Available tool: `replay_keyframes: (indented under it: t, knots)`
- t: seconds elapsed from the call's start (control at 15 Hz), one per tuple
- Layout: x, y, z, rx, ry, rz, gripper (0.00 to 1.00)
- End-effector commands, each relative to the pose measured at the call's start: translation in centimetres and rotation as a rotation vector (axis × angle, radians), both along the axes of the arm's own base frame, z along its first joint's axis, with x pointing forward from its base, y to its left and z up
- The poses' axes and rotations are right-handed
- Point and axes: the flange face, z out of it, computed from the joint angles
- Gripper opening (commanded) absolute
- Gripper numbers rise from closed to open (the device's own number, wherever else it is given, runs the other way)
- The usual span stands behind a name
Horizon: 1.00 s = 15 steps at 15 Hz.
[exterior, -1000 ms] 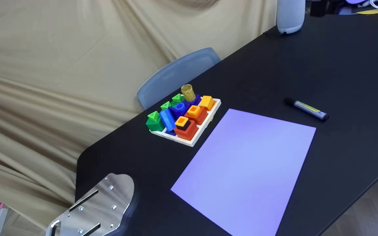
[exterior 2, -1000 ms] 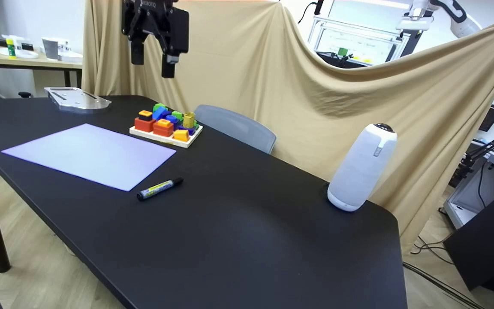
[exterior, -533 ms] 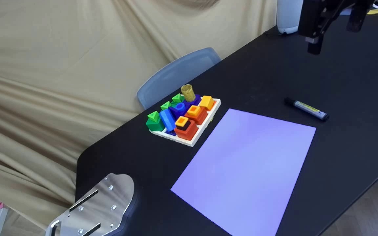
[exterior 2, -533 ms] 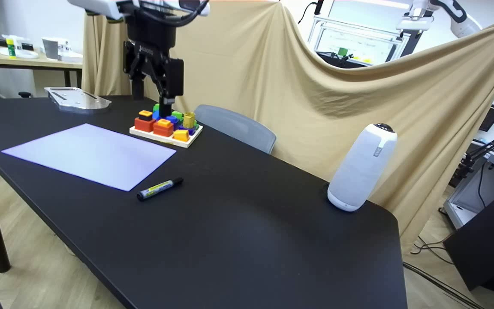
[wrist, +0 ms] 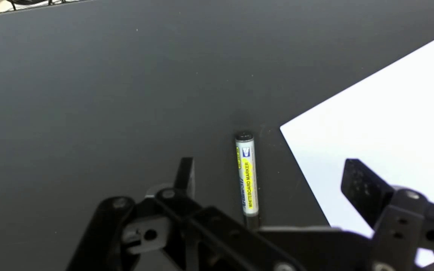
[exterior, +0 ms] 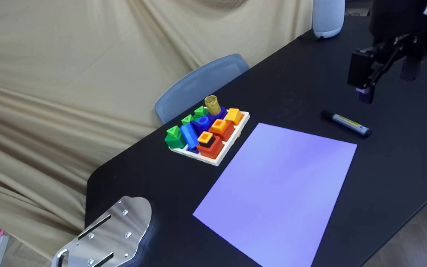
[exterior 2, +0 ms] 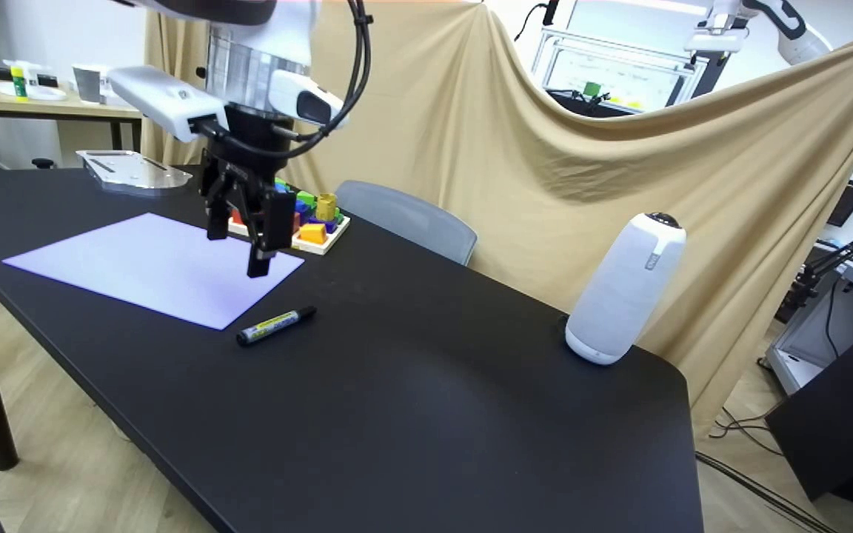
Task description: Put the black marker on the purple placemat
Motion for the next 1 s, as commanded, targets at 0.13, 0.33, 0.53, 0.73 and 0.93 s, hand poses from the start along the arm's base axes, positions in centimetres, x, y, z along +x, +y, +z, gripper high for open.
replay_keyframes:
  t: [0.13, 0.33, 0.53, 0.73, 0.93]
  knots:
    - [0.2, 0.0, -0.5, -0.012, -0.006, -0.002, 1.0]
    - [0.7, 0.0, -2.0, -0.003, -0.036, -0.024, 1.0]
    - [1.1, 0.1, -3.8, 0.002, -0.076, -0.026, 1.0]
    - [1.6, 0.0, -5.9, 0.001, -0.098, -0.026, 1.0]
    - [1.8, -0.3, -7.8, -0.003, -0.095, -0.026, 1.0]
